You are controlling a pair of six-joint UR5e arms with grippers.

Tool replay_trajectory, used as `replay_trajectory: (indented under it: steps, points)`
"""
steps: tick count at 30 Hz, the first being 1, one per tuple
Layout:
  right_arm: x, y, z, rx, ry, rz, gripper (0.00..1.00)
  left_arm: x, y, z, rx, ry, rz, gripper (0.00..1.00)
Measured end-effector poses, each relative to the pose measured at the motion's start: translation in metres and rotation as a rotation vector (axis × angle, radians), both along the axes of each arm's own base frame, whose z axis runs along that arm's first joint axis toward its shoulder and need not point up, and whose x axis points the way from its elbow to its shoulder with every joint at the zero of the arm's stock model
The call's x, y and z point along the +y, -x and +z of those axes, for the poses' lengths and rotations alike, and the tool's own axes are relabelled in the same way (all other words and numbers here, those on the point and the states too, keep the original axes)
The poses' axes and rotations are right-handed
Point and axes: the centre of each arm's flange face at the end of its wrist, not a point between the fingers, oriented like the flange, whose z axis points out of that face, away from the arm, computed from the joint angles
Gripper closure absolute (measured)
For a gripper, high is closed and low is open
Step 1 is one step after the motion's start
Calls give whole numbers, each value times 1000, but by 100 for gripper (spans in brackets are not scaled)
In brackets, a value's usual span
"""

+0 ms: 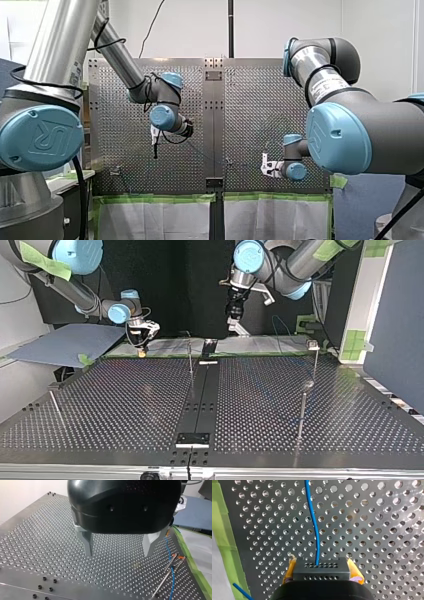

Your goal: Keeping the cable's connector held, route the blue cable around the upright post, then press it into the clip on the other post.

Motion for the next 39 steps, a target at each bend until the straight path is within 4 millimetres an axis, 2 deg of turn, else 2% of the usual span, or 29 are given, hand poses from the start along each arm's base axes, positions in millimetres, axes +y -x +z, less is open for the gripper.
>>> replay_trajectory:
  steps: [14,39]
  points:
    - [1,-1,-1,1,-8,4,100,29,44,9,0,-10,26,4]
    - [2,-1,-2,2,-8,4,100,31,46,10,0,-10,29,4]
